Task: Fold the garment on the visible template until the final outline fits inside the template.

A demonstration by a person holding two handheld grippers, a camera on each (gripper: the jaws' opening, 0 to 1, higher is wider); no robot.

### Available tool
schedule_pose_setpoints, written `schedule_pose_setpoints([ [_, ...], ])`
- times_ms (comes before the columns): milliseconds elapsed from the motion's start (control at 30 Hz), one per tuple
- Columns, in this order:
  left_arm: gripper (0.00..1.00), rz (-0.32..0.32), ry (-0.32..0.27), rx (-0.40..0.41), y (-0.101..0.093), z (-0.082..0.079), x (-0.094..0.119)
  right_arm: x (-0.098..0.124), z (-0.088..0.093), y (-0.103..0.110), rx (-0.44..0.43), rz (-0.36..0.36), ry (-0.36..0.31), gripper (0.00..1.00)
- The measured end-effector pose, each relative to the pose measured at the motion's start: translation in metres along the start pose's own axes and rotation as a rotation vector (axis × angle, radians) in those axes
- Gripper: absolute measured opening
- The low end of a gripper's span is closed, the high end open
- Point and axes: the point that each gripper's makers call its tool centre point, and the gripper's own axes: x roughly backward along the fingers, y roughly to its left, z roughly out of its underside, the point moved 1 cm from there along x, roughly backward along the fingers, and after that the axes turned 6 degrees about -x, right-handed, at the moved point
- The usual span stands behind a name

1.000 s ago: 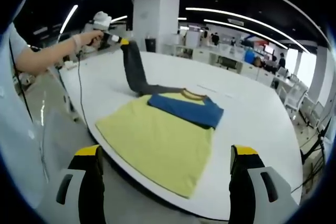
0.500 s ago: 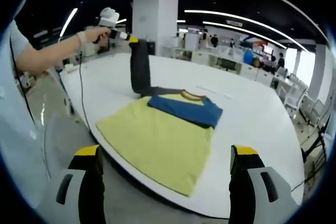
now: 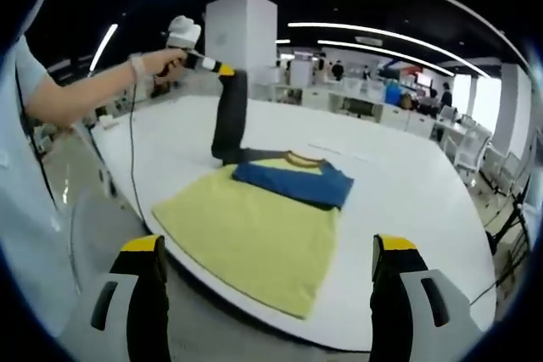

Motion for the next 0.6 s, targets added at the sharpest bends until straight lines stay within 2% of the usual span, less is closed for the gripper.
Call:
schedule_pose_setpoints([
  [333, 0.00, 0.055, -0.011, -0.013, -0.031, -0.015, -0.017, 0.001, 0.004, -0.008, -0.009, 0.006, 0.015, 1.00],
  [600, 0.00, 0.092, -0.009, -0.024, -0.053, -0.020, -0.030, -0.001, 0.004, -0.010, -0.016, 0.001, 0.013, 1.00],
])
